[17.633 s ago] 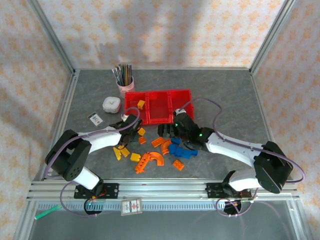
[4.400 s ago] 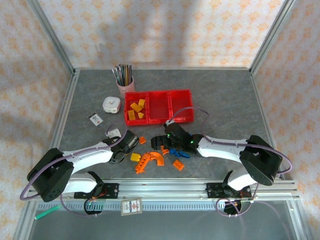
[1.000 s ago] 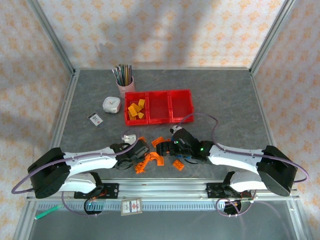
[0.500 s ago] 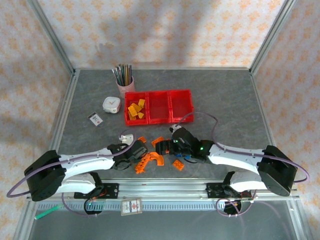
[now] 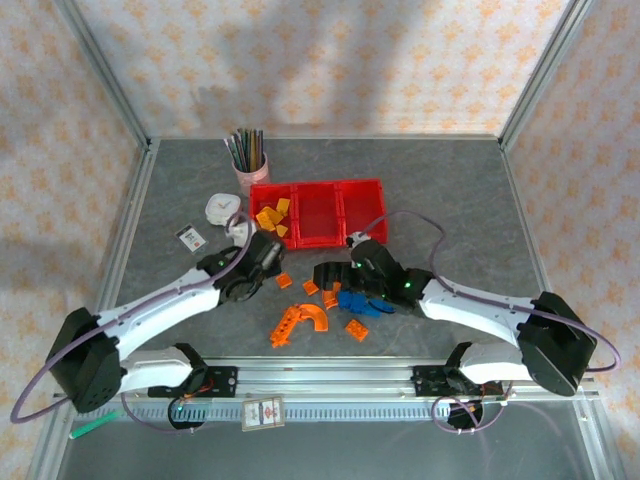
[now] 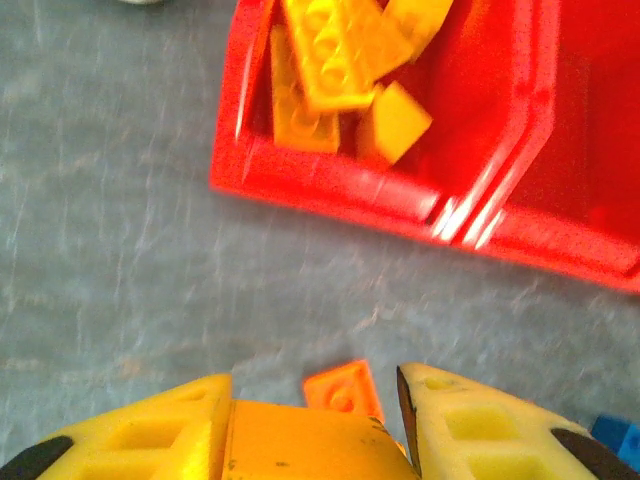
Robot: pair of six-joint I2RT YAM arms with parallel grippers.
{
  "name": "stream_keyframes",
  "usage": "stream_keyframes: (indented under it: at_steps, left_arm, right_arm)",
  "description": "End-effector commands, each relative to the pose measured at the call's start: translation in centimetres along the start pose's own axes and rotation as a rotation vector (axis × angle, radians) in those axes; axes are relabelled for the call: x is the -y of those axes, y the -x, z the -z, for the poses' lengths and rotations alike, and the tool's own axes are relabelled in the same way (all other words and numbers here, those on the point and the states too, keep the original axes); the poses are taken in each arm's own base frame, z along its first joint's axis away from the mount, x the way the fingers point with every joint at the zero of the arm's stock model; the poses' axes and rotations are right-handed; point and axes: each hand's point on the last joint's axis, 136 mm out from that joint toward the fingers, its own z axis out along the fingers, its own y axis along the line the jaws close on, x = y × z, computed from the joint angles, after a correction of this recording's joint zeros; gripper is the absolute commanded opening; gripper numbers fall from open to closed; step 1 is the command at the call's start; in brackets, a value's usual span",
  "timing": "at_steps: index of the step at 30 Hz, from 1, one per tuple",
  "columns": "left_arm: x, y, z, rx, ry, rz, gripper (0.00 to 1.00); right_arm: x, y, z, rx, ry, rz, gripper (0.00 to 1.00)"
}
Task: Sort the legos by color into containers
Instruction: Place the lego in the container.
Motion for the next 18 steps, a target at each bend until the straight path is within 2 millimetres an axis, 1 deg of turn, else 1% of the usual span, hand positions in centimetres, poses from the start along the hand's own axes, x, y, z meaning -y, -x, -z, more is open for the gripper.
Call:
stream_keyframes:
  at_steps: [1,4,6,8,10,12,13,15,18]
  left_arm:
    - [2.2,4.7,-1.2,0.085,0.0,-0.03,0.3]
    - [3.0,7.8,-3.2,0.111,0.042,-0.009,0.3]
    - [3.8,9.4,-4.5,0.126,0.05,-0.005,0.3]
    - [3.8,10.8,-5.8,0.139,0.096,0.001,0.3]
    - [3.8,11.6,-7.2,0.14,0.134,-0.003,0.31]
    - [3.6,11.9,-8.4,0.132,0.165,-0.002,0.32]
    - [3.8,11.9,-8.8,0.127,0.163,-0.005,0.34]
    - [4.0,12.1,-9.1,0.132,0.169,-0.012,0.43]
    - [3.8,12.6,-9.2,0.134,0.183,-0.014,0.51]
  right_arm:
    - [0.1,2.0,0.1,0.053,-0.032,-0.001,1.0]
    - [0.5,3.0,-0.2,0.071,-0.068,0.01,1.0]
    - [0.6,3.4,-0.4,0.075,-0.089,0.025,1.0]
    - [0.8,3.7,-0.6,0.08,-0.112,0.038,1.0]
    - [1.1,4.0,-0.8,0.081,-0.139,0.05,1.0]
    - [1.4,4.1,-1.0,0.075,-0.166,0.066,1.0]
    - [1.4,4.2,-1.1,0.071,-0.174,0.074,1.0]
    - [1.4,4.2,-1.2,0.064,-0.177,0.091,1.0]
    - [1.3,4.4,-1.1,0.06,-0.189,0.113,1.0]
